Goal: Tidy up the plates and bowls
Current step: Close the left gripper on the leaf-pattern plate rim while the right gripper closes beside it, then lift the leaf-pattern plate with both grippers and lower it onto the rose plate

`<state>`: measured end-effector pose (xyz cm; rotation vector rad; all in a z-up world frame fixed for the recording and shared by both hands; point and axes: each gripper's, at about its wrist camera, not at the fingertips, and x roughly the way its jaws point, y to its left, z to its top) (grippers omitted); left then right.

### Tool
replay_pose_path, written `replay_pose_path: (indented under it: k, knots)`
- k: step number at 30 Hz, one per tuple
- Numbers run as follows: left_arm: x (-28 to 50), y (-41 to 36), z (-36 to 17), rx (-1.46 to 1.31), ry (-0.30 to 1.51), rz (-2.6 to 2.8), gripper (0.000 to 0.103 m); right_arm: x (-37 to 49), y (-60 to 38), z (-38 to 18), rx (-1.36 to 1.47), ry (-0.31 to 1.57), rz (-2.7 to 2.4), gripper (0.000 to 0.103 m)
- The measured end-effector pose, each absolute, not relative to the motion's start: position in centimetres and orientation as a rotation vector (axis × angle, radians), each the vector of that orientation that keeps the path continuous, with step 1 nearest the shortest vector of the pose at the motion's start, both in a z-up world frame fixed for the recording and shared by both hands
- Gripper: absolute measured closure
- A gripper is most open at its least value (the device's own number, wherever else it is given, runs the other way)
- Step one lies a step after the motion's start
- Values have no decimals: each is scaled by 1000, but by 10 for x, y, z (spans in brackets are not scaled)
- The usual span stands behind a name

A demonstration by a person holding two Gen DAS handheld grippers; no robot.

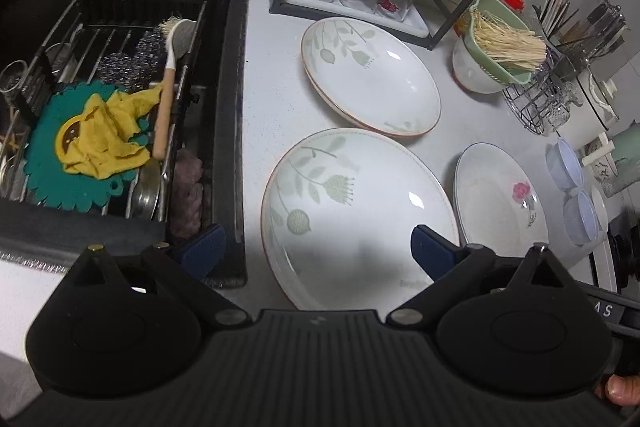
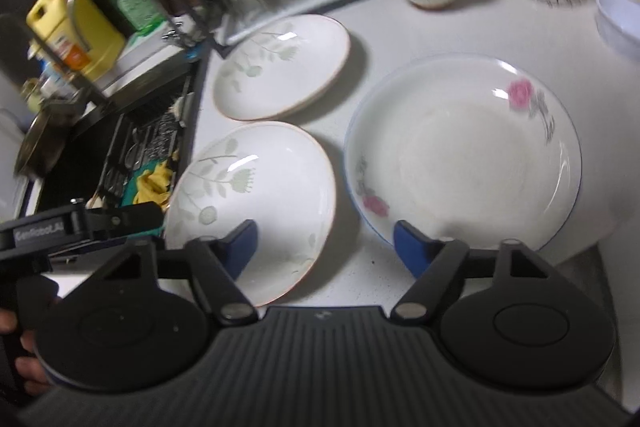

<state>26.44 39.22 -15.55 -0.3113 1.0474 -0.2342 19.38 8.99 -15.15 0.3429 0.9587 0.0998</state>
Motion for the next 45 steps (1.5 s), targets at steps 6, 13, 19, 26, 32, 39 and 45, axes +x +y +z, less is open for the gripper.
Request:
replay_pose_path:
  k: [6, 13, 19, 26, 32, 39, 45]
  knots:
    - [279, 392, -175, -287, 1025, -281, 9, 201, 89, -175, 446, 1008, 85, 53]
    - [289, 386, -189, -231, 1005, -325, 26, 206, 91, -189, 504, 994, 68, 78]
    - [296, 378, -196, -118, 992, -338, 43, 216, 100, -201, 496, 986, 85, 85]
    - [310, 382, -196, -131, 1040, -378, 43, 223, 103, -200, 460, 1015, 103, 84]
    - [317, 390, -181, -181, 1066, -391, 43, 222, 103, -186, 459, 1053, 158, 84]
    - [320, 386, -157, -196, 1085, -466, 39, 220, 101, -159, 419, 1078, 160, 84]
    - [330, 369, -145, -199, 1110, -487, 39, 219, 86, -140, 430, 1040, 138, 84]
